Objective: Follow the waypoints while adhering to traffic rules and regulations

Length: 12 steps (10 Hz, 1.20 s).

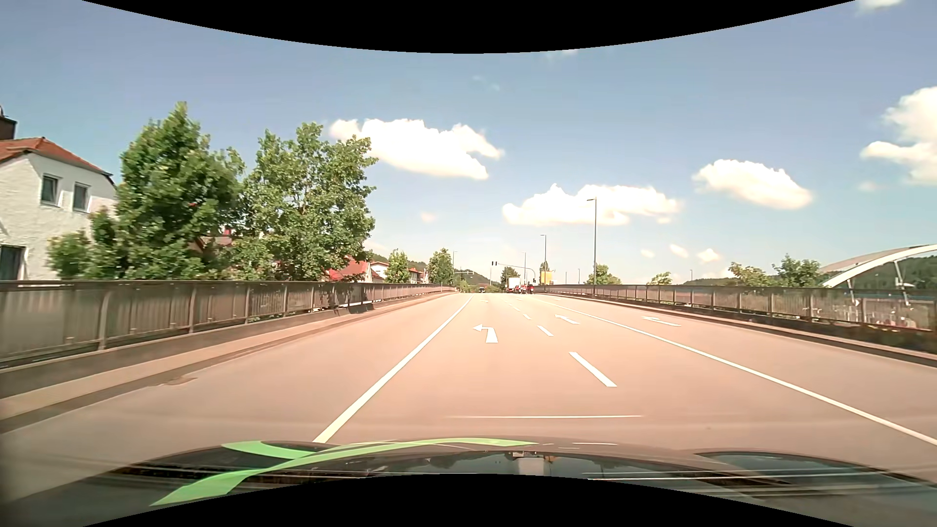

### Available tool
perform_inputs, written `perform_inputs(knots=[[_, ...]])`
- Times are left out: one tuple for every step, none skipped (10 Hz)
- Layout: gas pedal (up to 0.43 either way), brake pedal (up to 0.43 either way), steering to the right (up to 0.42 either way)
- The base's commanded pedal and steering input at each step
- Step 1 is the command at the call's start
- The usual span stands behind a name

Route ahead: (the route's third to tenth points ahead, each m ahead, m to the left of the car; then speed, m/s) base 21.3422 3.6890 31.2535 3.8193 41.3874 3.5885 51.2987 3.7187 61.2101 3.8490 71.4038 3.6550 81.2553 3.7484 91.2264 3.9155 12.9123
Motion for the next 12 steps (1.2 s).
perform_inputs(knots=[[0.110, 0.000, 0.000], [0.130, 0.000, -0.001], [0.138, 0.000, -0.001], [0.138, 0.000, -0.002], [0.150, 0.000, -0.003], [0.150, 0.000, -0.003], [0.150, 0.000, -0.003], [0.157, 0.000, -0.003], [0.169, 0.000, -0.003], [0.169, 0.000, -0.003], [0.157, 0.000, -0.003], [0.118, 0.000, -0.003]])
